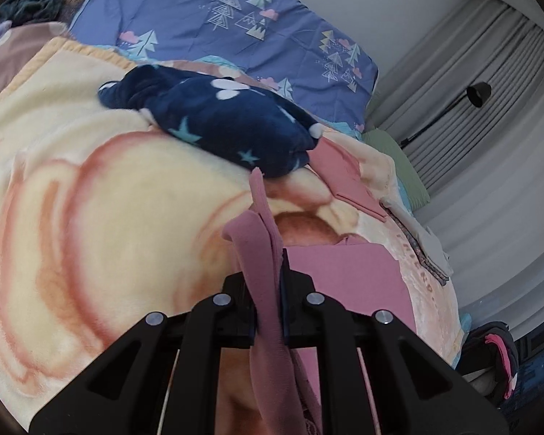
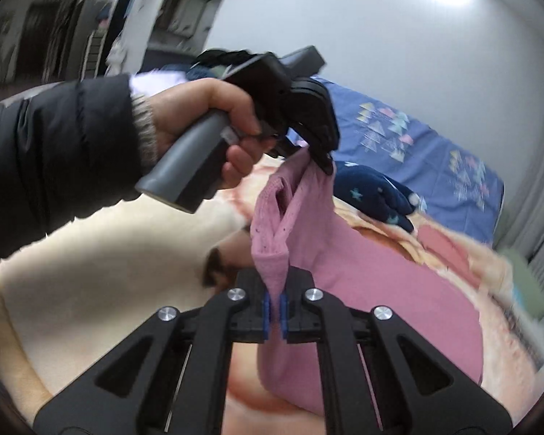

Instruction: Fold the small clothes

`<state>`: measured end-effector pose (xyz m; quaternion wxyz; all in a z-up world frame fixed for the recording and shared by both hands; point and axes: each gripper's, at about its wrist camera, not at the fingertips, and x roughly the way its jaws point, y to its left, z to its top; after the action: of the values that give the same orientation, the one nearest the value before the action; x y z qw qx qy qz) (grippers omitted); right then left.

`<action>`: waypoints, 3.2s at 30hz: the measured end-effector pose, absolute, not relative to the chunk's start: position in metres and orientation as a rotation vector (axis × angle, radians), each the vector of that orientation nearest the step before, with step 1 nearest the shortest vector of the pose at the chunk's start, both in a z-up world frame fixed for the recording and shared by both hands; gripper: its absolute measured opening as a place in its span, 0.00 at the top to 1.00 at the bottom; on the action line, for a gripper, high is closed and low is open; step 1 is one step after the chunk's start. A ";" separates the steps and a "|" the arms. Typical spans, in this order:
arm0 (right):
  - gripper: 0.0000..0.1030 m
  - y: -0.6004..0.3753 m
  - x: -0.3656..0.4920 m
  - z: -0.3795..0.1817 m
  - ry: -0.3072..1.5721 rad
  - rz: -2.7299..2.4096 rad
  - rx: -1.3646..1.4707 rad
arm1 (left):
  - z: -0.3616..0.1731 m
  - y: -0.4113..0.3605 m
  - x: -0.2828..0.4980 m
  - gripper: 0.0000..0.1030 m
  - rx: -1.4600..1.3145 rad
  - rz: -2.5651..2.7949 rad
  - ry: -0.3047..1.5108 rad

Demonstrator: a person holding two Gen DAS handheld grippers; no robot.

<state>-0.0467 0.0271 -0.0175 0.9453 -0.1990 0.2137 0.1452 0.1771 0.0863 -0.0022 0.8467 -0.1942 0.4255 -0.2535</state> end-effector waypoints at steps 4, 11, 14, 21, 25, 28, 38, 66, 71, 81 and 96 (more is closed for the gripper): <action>0.96 -0.014 -0.048 -0.006 0.429 0.250 -0.293 | 0.018 0.045 0.176 0.90 -0.337 -0.531 0.891; 0.96 -0.095 -0.055 0.002 0.451 0.173 -0.090 | 0.033 -0.048 0.178 0.90 -0.203 -0.522 0.905; 0.96 -0.131 -0.060 -0.002 0.468 0.150 0.006 | 0.033 -0.094 0.177 0.90 -0.121 -0.524 0.914; 0.96 -0.193 -0.073 -0.014 0.474 0.093 0.131 | 0.017 -0.195 0.173 0.90 0.077 -0.542 0.948; 0.96 -0.228 -0.076 -0.026 0.501 0.064 0.227 | -0.001 -0.236 0.173 0.91 0.158 -0.527 0.961; 0.96 -0.251 -0.077 -0.037 0.528 0.046 0.311 | -0.014 -0.259 0.172 0.91 0.202 -0.527 0.973; 0.96 -0.275 -0.074 -0.057 0.580 0.065 0.420 | -0.026 -0.300 0.157 0.64 0.307 -0.597 0.933; 0.94 -0.299 -0.072 -0.077 0.729 0.037 0.550 | -0.073 -0.064 -0.034 0.30 0.241 -0.564 0.845; 0.83 -0.309 -0.085 -0.065 0.699 0.010 0.530 | -0.054 -0.058 -0.035 0.38 0.212 -0.594 0.792; 0.84 -0.298 -0.049 -0.077 0.837 -0.021 0.382 | -0.085 -0.107 0.000 0.76 0.225 -0.629 0.851; 0.50 -0.364 0.109 -0.012 0.744 0.146 0.504 | -0.085 -0.106 -0.006 0.66 0.202 -0.659 0.808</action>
<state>0.1095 -0.3639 -0.0125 0.8981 0.2436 0.3593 0.0705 -0.0061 -0.1057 -0.0845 0.8623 0.0963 0.3853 -0.3143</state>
